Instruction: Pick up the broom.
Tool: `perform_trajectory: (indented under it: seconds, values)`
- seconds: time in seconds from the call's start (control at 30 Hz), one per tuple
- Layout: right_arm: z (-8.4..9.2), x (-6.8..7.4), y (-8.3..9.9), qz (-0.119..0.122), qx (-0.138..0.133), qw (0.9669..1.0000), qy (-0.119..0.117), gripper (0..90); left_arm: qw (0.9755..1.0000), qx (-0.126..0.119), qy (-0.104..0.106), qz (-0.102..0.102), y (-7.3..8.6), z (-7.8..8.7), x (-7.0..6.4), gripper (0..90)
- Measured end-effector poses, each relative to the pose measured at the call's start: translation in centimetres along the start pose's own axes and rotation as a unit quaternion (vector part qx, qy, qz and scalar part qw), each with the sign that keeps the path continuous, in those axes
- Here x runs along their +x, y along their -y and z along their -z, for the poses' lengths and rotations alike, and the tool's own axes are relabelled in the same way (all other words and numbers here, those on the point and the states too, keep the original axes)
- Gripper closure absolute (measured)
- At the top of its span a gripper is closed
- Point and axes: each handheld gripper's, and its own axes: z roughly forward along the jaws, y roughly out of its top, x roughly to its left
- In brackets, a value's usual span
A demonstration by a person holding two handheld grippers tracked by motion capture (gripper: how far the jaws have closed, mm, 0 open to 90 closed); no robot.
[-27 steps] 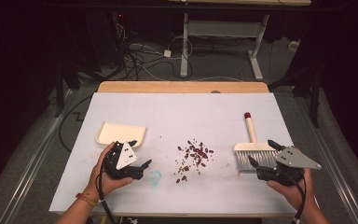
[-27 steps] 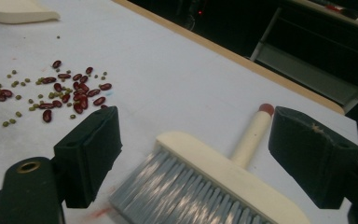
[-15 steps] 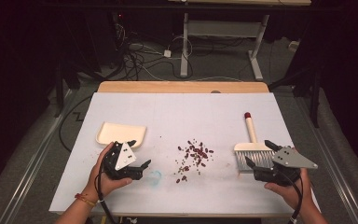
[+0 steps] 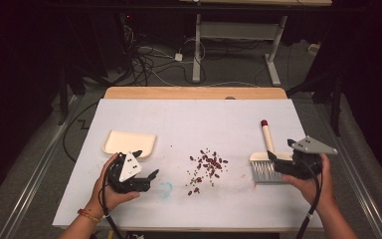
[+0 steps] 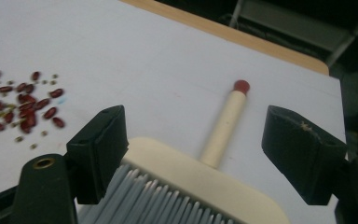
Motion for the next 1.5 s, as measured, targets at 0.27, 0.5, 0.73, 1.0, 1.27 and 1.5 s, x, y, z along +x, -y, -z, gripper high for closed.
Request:
perform_trajectory:
  seconds: [0.27, 0.5, 0.73, 1.0, 1.27, 1.5]
  values:
    - [-6.7, -3.1, -1.8, -0.056, 0.108, 0.9923, 0.023, 18.2, 1.0, 0.008, -0.003, -0.001, 0.0, -0.3, -0.1, 18.9]
    - [-11.9, -3.8, -0.5, -0.08, 0.206, 0.9752, 0.014, 35.4, 0.9999, 0.014, -0.002, 0.003, 0.2, -0.4, 0.0, 18.8]
    - [-11.9, -3.0, -0.8, -0.057, 0.212, 0.9756, -0.011, 63.2, 0.9999, 0.015, 0.001, -0.005, 0.2, -0.2, -0.2, 18.8]
    - [-11.8, -2.8, -0.6, -0.034, 0.199, 0.9791, -0.025, 70.6, 0.9998, 0.018, 0.003, -0.011, 0.0, -0.3, -0.5, 18.8]
    - [-10.0, -2.6, -0.9, -0.028, 0.145, 0.9889, -0.019, 70.7, 0.9998, 0.017, -0.001, -0.008, 0.2, 0.0, -0.3, 19.2]
    - [-6.1, -3.1, -1.2, -0.032, 0.049, 0.9978, -0.031, 70.9, 0.9999, 0.014, -0.003, -0.005, 0.2, 0.2, -0.2, 19.2]
